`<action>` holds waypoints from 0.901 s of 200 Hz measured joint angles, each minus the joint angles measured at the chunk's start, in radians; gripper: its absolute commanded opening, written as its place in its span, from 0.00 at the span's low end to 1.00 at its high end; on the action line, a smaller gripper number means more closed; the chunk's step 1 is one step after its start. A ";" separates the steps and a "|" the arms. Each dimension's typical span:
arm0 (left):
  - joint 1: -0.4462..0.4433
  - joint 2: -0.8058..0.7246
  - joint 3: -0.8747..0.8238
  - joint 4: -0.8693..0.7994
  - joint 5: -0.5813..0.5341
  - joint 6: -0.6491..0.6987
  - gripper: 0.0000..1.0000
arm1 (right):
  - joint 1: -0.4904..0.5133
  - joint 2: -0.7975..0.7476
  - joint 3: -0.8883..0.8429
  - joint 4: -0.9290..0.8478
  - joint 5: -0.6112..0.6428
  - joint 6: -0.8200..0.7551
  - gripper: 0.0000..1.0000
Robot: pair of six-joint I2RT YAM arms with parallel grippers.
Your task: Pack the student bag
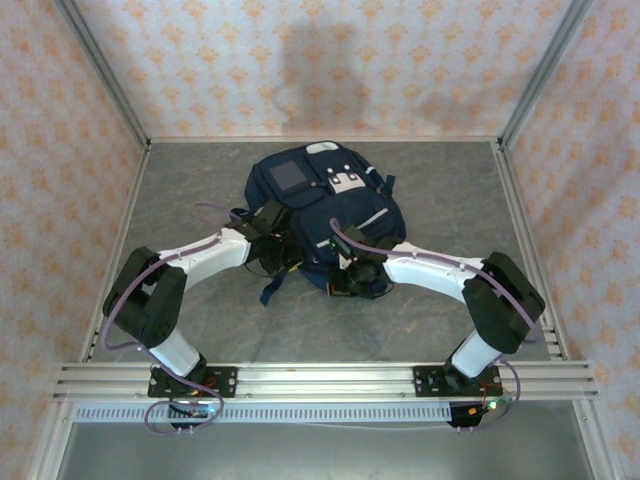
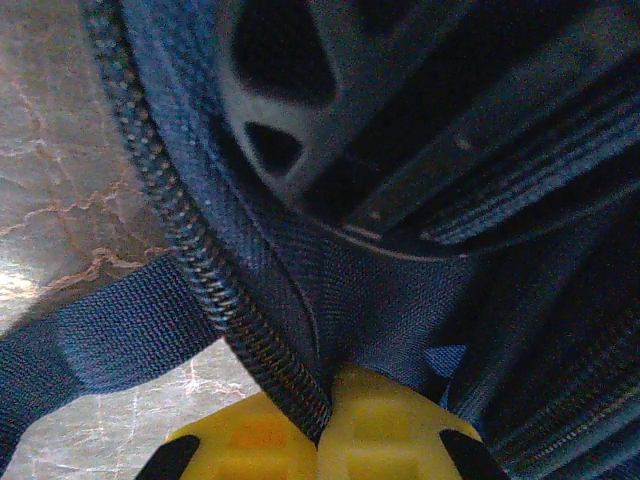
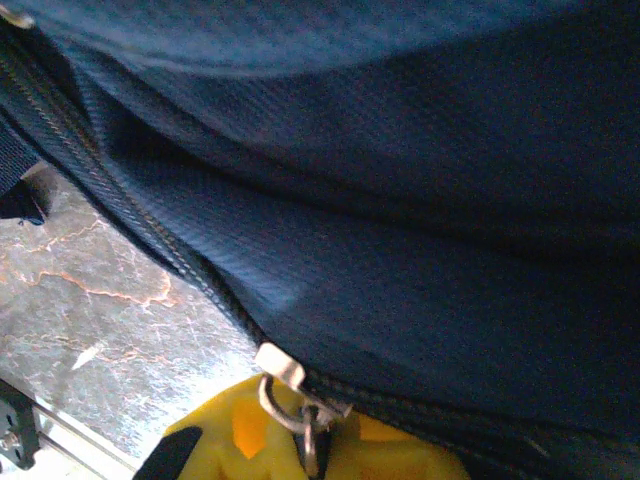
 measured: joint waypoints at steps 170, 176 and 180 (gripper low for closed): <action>0.145 -0.053 0.023 -0.120 -0.019 0.216 0.00 | -0.138 0.056 0.149 -0.304 -0.124 -0.250 0.00; 0.151 -0.053 0.024 -0.124 -0.022 0.224 0.00 | -0.140 0.067 0.161 -0.317 -0.122 -0.260 0.00; 0.154 -0.053 0.024 -0.126 -0.024 0.229 0.00 | -0.140 0.074 0.170 -0.323 -0.119 -0.263 0.00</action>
